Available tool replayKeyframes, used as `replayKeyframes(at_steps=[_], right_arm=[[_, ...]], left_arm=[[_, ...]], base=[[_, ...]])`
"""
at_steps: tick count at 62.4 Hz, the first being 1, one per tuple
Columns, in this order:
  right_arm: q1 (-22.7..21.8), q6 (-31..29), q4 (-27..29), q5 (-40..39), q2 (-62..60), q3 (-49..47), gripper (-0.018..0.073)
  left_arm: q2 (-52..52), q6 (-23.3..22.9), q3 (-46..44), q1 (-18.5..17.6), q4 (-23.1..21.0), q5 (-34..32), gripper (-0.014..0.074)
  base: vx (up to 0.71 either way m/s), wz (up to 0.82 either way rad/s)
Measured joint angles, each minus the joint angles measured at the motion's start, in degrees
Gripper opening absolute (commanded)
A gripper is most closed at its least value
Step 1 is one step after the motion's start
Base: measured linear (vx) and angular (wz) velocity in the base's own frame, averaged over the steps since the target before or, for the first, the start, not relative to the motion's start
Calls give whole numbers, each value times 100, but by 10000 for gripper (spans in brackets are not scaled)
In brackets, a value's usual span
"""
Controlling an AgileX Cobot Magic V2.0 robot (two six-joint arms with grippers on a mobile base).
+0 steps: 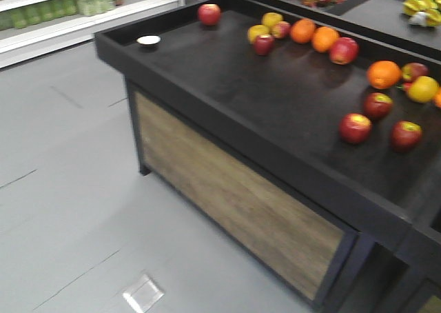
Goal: Pick three apples into basket with both arms
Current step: 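Turn and approach the light blue basket on the fruit table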
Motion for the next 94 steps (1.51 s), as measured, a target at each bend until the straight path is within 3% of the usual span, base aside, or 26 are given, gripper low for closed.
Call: replayKeyframes(at_steps=[59,94], right_arm=[[0,0,0,0,0,0,-4],[0,0,0,0,0,0,-4]], left_arm=[[0,0,0,0,0,0,-6],[0,0,0,0,0,0,-6]], base=[[7,-52],[4,-25]])
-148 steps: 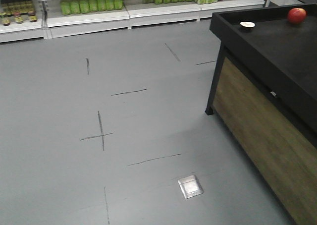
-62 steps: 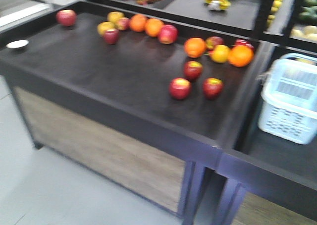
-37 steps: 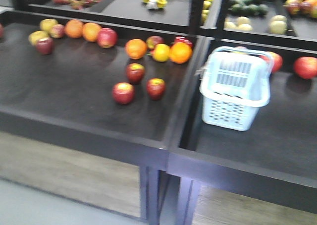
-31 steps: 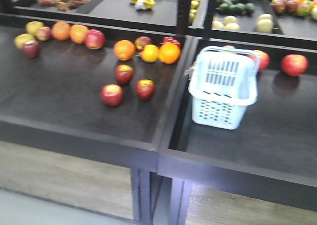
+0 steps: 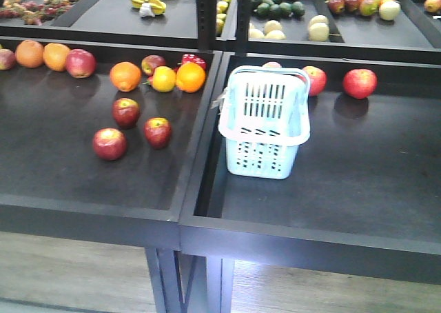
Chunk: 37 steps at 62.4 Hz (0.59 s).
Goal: Pick three apples into basket with both arms
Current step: 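Turn and approach the light blue basket on the fruit table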
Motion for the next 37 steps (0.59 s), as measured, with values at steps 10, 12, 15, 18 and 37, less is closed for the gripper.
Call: replayKeyframes(at_steps=[10,12,15,18,37], right_arm=[[0,0,0,0,0,0,-4],[0,0,0,0,0,0,-4],[0,0,0,0,0,0,-4],[0,0,0,0,0,0,-4],[0,0,0,13,0,0,-4]], left_arm=[[0,0,0,0,0,0,-6],[0,0,0,0,0,0,-6],[0,0,0,0,0,0,-6],[0,0,0,0,0,0,-6],[0,0,0,0,0,0,-6]], base=[[4,-18],[5,-20],[5,-20],[5,-20],[6,-17]])
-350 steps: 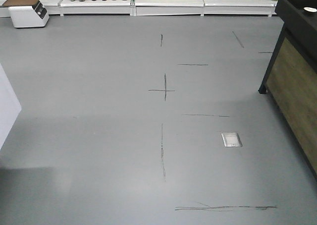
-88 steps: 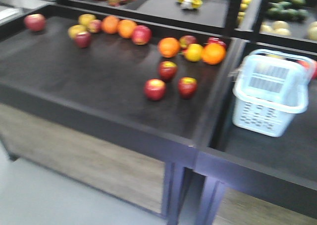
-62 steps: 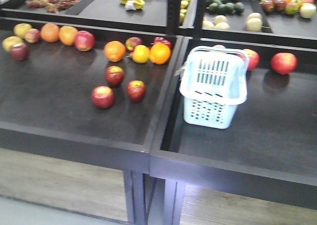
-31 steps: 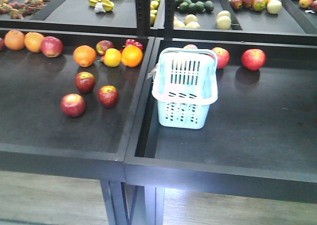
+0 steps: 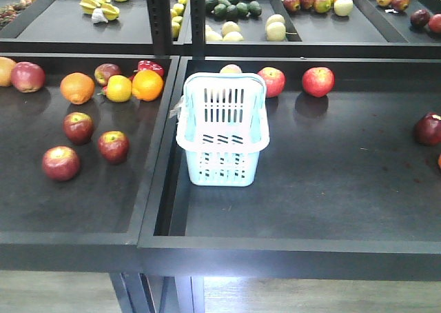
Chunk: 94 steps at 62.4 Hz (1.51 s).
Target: Pick three apples into basket with both arms
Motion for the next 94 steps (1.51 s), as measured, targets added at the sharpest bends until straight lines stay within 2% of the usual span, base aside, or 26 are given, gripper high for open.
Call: replayKeyframes(at_steps=[94], right_arm=[[0,0,0,11,0,0,-4]], left_arm=[[0,0,0,0,0,0,-6]], base=[[8,-1]])
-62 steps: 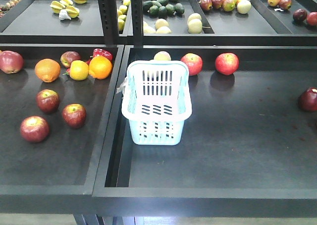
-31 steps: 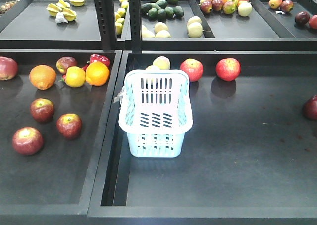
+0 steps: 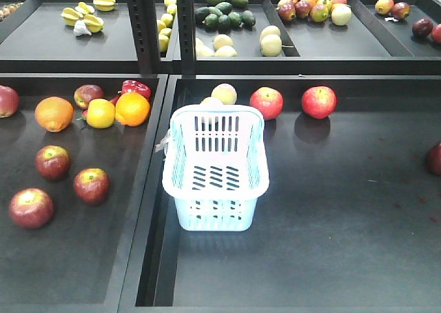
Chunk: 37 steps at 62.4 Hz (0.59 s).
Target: Pick three apples into basket with both arms
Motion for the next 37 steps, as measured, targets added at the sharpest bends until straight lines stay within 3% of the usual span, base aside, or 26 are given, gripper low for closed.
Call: replayKeyframes(at_steps=[37], right_arm=[[0,0,0,6,0,0,-4]], left_arm=[[0,0,0,0,0,0,-6]], base=[[5,-1]])
